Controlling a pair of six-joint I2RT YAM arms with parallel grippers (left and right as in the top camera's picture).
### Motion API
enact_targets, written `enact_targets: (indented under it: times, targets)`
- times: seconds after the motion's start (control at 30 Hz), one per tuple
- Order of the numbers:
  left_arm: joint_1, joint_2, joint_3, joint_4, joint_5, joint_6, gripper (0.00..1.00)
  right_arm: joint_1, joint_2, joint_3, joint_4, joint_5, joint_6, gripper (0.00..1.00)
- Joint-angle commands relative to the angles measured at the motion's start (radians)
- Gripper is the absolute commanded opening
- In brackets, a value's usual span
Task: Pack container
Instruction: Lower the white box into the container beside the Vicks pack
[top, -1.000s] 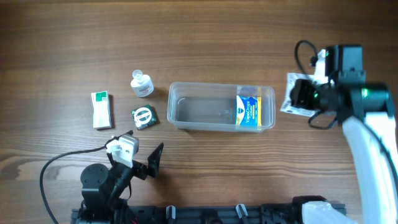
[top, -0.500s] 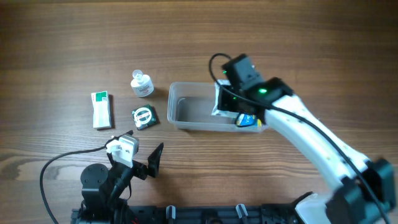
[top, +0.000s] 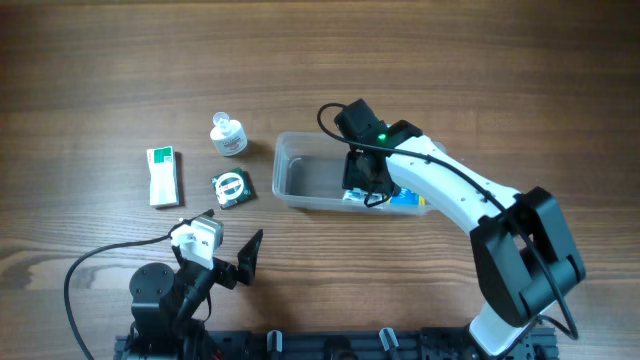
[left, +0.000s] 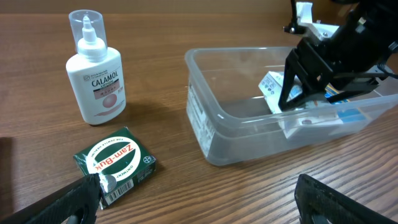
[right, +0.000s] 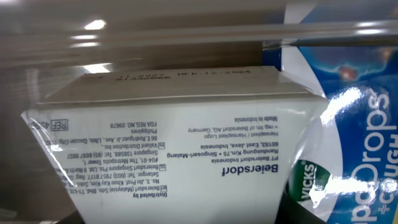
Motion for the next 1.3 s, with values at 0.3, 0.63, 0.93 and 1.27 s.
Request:
enact_targets:
  times: [0.3,0.63,0.93,1.27]
  targets:
    - [-0.005,-0.009,-0.003,0.003,0.012,0.016,1.00,0.002,-0.083,0.045,-0.012,0.054,-0.121,0.67]
    - [-0.005,-0.009,-0.003,0.003,0.012,0.016,1.00,0.002,-0.227,0.044,-0.023,0.049,-0.141,0.35]
    - [-0.005,-0.009,-0.003,0.003,0.012,0.016,1.00,0.002,-0.091,0.029,-0.019,0.081,-0.087,0.39]
    - [-0.005,-0.009,-0.003,0.003,0.012,0.016,1.00,0.002,-0.006,0.029,-0.049,0.057,-0.055,0.57]
